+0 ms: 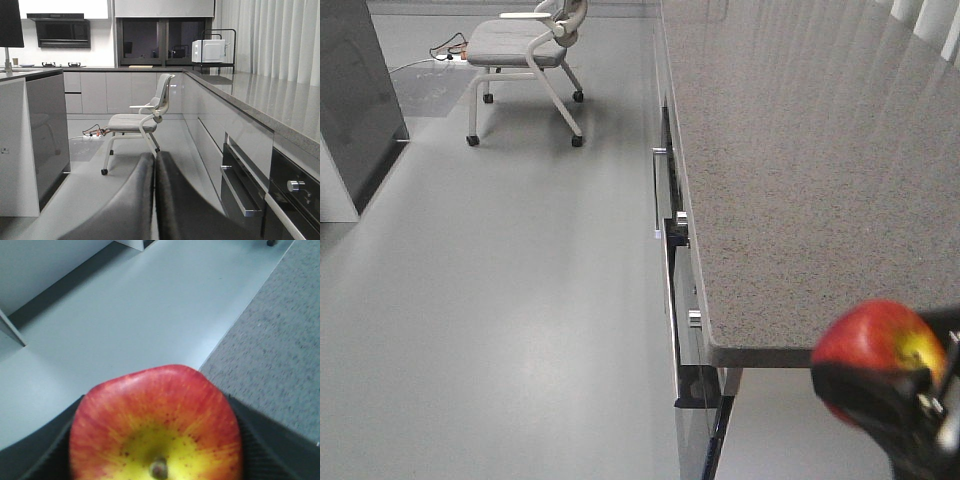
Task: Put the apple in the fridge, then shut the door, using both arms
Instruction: 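Hold the apple in the right gripper while driving away from the counter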
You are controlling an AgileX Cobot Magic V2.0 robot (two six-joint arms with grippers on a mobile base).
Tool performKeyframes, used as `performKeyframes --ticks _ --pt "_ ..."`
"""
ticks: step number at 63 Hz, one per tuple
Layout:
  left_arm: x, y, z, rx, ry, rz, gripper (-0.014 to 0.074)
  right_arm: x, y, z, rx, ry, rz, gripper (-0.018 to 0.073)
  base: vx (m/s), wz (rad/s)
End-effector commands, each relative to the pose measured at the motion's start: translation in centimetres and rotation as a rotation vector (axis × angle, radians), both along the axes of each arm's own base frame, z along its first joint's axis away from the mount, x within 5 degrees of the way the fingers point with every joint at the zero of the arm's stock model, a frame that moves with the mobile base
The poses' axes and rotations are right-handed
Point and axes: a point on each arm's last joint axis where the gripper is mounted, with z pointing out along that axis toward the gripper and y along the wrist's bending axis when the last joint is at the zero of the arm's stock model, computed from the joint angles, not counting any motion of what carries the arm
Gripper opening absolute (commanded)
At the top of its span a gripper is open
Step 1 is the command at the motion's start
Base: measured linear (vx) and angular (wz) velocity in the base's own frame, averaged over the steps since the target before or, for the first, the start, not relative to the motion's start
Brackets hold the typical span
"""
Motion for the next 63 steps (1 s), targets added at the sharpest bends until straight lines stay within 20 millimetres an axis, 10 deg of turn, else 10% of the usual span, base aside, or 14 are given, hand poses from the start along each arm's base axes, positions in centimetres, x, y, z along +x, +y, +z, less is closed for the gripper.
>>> performKeyframes --ticks 1,25,63 --pt "-0.1 0.0 0.0 -0.016 -0.064 0.003 -0.0006 -1.8 -0.5 0.8 0.078 -0.07 0.007 0.0402 0.0 0.0" --pt "-0.1 0.0 0.0 -0.016 -0.064 0.003 -0.0006 -6.2 -2.2 -1.3 0.124 -0.118 0.033 0.0401 0.0 0.0" --pt "-0.1 0.0 0.0 -0.016 -0.064 0.003 -0.0006 -6.5 -2.2 -1.2 0.136 -0.122 0.037 0.0401 0.0 0.0"
